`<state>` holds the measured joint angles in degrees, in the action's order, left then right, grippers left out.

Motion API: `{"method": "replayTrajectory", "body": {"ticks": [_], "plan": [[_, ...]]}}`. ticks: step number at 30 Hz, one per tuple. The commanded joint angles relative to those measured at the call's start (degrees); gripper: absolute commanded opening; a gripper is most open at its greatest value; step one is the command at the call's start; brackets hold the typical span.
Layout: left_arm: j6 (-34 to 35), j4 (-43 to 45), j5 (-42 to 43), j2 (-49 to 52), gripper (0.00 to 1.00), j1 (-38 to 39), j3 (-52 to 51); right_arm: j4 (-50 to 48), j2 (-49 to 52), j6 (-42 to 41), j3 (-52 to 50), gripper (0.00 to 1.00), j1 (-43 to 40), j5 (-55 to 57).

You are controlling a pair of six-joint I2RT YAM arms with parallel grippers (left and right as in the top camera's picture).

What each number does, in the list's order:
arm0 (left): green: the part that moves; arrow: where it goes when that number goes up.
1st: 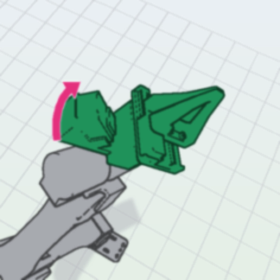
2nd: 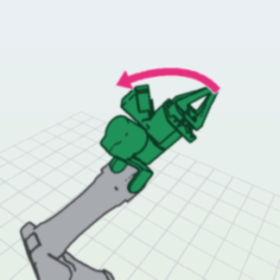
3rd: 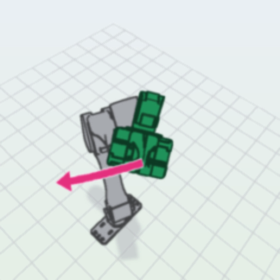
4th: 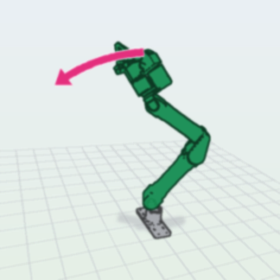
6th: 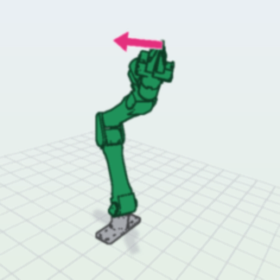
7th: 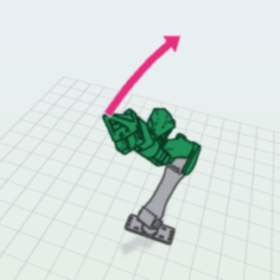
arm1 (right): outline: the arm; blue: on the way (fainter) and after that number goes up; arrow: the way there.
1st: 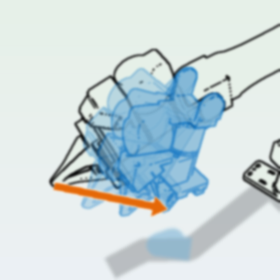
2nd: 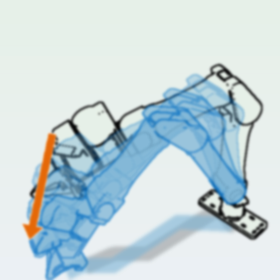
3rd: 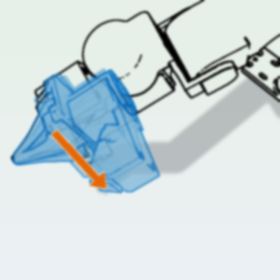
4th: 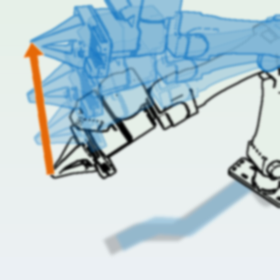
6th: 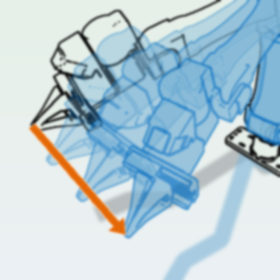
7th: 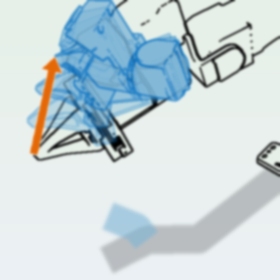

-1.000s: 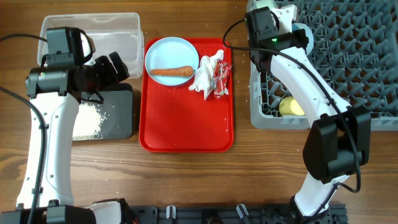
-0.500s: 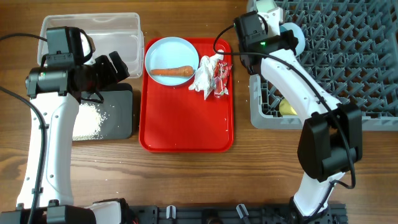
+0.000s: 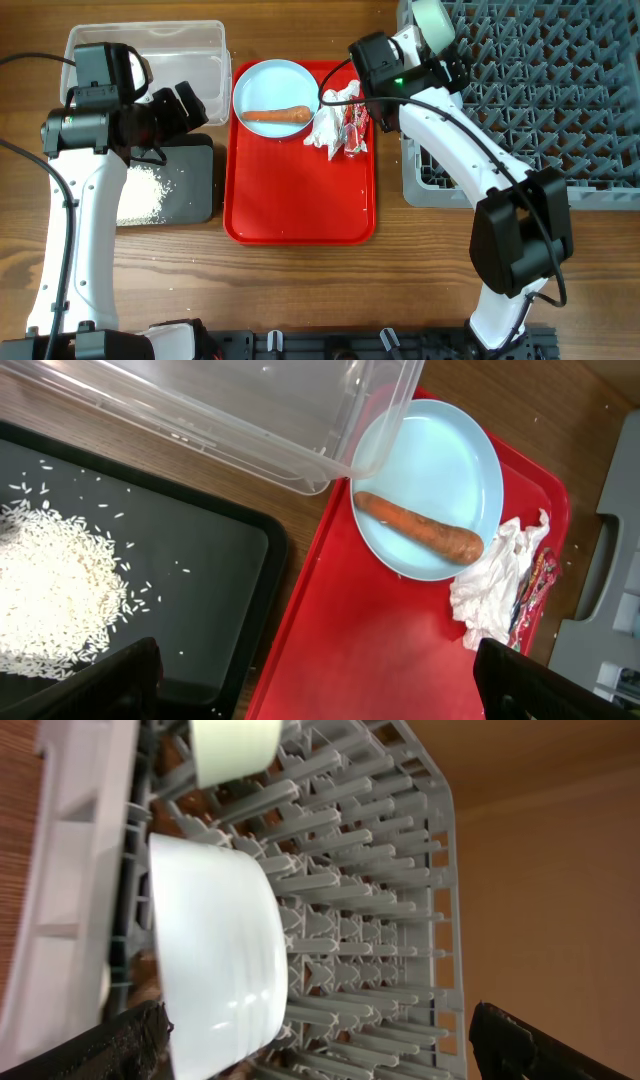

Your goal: Sort waste into correct bins and load items into the dishwasher rack

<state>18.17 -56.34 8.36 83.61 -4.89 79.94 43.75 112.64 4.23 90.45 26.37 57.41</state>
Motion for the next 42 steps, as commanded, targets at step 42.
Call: {"method": "replayTrajectory", "body": {"ticks": [42], "plan": [[-43.8, -9.0, -4.9, 43.2, 0.86, 22.8, 30.4, 6.7, -17.7, -10.3, 6.3, 0.96, -11.7, -70.4]]}}
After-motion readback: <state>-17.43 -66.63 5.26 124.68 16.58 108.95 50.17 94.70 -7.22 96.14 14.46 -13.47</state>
